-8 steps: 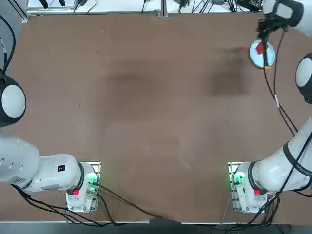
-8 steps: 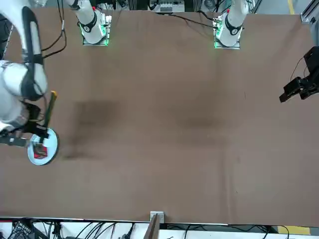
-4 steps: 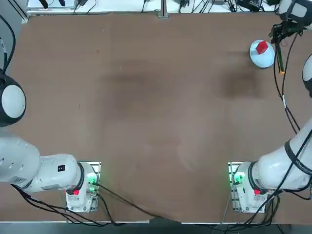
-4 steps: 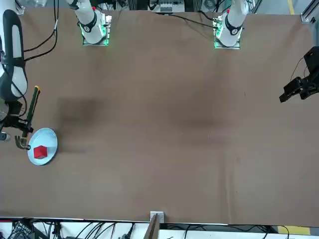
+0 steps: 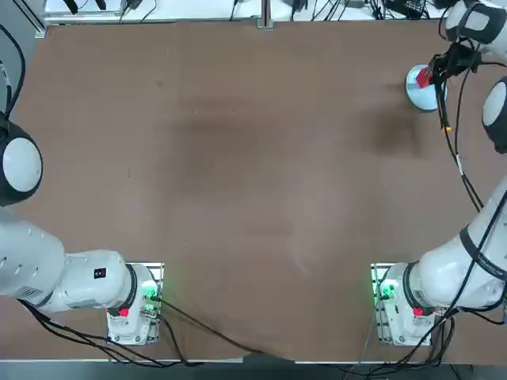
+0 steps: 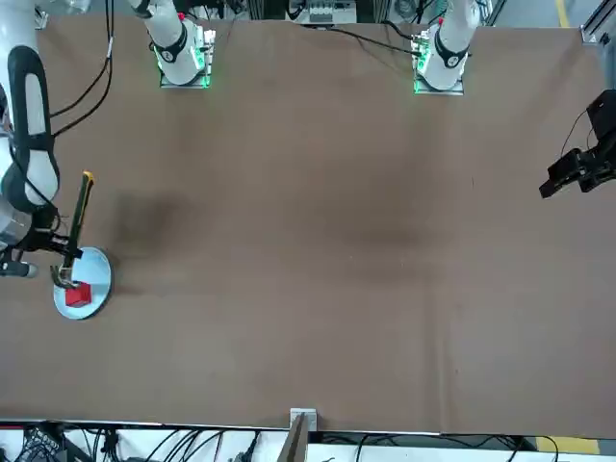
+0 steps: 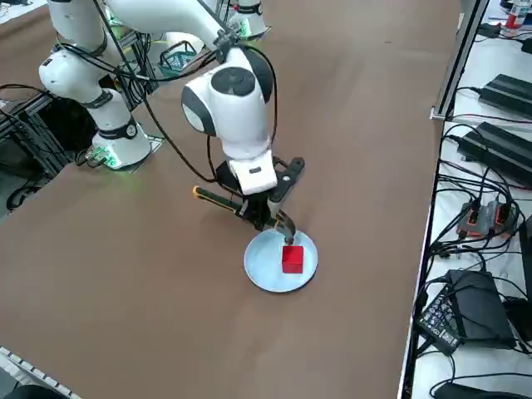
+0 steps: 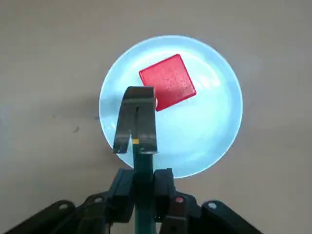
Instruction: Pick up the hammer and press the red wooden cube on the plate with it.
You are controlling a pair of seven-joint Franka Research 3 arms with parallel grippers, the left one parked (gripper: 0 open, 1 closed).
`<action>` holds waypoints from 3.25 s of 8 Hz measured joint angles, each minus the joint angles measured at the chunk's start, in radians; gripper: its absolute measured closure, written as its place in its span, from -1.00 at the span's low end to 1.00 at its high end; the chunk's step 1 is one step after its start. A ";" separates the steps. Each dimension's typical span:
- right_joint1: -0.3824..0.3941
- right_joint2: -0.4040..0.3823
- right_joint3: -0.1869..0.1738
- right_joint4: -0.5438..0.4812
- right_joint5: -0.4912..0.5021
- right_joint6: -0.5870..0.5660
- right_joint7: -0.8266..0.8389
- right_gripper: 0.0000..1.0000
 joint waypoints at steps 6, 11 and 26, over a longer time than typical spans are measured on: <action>-0.018 -0.050 0.002 0.130 -0.022 -0.111 -0.061 0.59; -0.044 0.102 0.010 0.132 0.070 -0.095 -0.098 0.59; -0.031 0.025 0.009 0.174 -0.011 -0.110 -0.104 0.59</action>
